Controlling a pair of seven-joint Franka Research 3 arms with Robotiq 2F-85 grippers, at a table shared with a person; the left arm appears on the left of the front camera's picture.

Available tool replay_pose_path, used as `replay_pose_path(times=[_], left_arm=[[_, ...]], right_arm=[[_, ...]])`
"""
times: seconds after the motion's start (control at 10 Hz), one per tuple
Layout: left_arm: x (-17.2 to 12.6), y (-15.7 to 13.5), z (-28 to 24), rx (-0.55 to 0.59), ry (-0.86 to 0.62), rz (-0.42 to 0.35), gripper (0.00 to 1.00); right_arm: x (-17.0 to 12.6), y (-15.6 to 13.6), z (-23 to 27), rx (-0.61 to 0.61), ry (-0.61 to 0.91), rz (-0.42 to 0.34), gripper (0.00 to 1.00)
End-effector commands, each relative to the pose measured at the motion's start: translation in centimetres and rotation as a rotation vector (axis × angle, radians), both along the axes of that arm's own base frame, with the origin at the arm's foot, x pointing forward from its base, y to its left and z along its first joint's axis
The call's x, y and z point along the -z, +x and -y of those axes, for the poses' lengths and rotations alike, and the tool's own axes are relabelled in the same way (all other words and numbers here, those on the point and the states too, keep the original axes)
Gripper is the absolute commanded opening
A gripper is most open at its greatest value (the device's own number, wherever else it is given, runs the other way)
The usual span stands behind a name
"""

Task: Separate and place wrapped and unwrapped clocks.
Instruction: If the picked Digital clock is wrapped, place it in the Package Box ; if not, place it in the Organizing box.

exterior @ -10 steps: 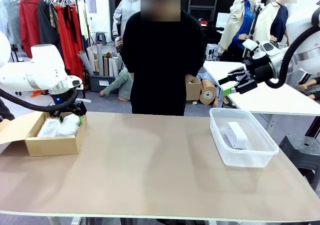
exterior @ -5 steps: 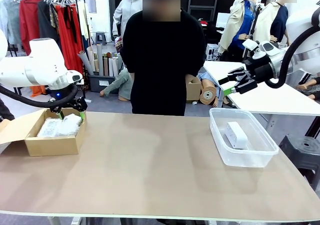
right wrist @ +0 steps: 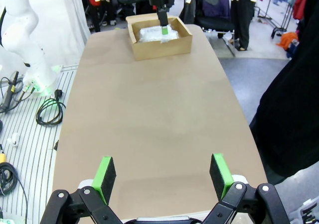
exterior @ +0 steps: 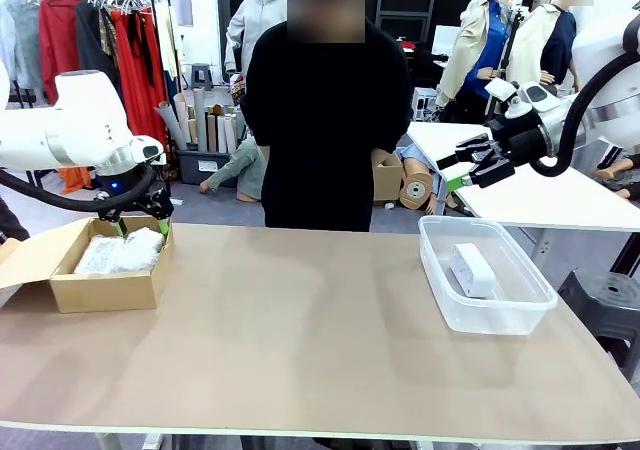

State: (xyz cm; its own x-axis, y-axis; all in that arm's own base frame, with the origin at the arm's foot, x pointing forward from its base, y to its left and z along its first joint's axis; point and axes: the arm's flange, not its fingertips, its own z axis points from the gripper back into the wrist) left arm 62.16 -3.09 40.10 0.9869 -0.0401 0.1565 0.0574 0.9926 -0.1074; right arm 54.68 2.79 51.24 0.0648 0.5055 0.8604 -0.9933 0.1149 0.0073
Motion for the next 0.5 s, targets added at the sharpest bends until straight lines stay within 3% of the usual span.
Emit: replay_pose_path(times=[0.0, 0.4], left_arm=[[-0.02, 0.07, 0.00, 0.004, -0.001, 0.001, 1.00], [-0.02, 0.07, 0.00, 0.004, -0.001, 0.001, 1.00]], right_arm=[[-0.14, -0.04, -0.03, -0.001, -0.001, 0.003, 1.00], [-0.14, -0.04, -0.03, -0.001, -0.001, 0.003, 1.00]])
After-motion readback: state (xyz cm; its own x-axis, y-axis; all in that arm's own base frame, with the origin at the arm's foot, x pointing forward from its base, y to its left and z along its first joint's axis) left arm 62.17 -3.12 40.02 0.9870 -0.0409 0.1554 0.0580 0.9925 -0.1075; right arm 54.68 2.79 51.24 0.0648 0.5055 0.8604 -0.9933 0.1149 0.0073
